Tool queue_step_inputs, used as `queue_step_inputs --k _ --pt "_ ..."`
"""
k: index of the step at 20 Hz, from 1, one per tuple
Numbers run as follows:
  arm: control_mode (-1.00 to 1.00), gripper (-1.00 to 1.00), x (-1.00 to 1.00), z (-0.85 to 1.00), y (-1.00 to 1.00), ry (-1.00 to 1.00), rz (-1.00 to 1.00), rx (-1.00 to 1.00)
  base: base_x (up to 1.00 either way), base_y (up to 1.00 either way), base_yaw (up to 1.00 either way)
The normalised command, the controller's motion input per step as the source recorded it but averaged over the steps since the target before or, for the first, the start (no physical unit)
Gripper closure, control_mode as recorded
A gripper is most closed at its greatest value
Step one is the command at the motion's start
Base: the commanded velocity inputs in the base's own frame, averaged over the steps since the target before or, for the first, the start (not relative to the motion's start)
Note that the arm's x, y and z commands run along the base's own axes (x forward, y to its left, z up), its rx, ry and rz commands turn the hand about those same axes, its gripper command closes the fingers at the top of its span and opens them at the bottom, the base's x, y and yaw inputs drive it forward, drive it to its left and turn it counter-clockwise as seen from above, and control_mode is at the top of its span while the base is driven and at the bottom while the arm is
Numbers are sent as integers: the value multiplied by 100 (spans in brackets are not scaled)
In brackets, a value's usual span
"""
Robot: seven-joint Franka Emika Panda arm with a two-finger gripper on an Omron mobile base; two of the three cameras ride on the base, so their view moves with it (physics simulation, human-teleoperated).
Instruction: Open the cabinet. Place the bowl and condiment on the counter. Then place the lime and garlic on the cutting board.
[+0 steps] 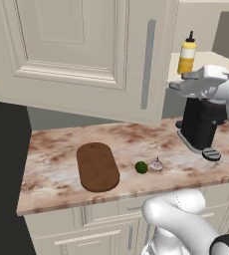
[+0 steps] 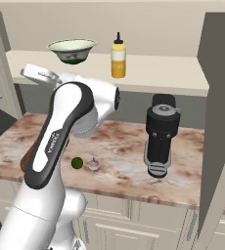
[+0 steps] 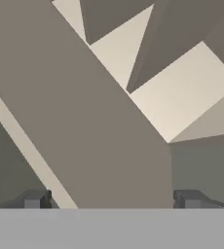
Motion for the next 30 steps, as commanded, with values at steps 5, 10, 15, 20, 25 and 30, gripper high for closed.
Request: queue_step_inputs --k 5,10,15,20,25,30 --pt "-100 -100 0 5 43 0 0 -1 0 0 0" --pt "-100 -100 1 1 45 0 0 0 0 0 0" --pt "-100 -100 -8 1 37 0 3 0 0 0 0" --pt "-100 -100 -37 3 38 0 6 0 0 0 0" --pt "-100 -100 -50 4 56 0 6 0 0 0 0" --pt "-100 -100 -63 1 64 0 0 0 0 0 0"
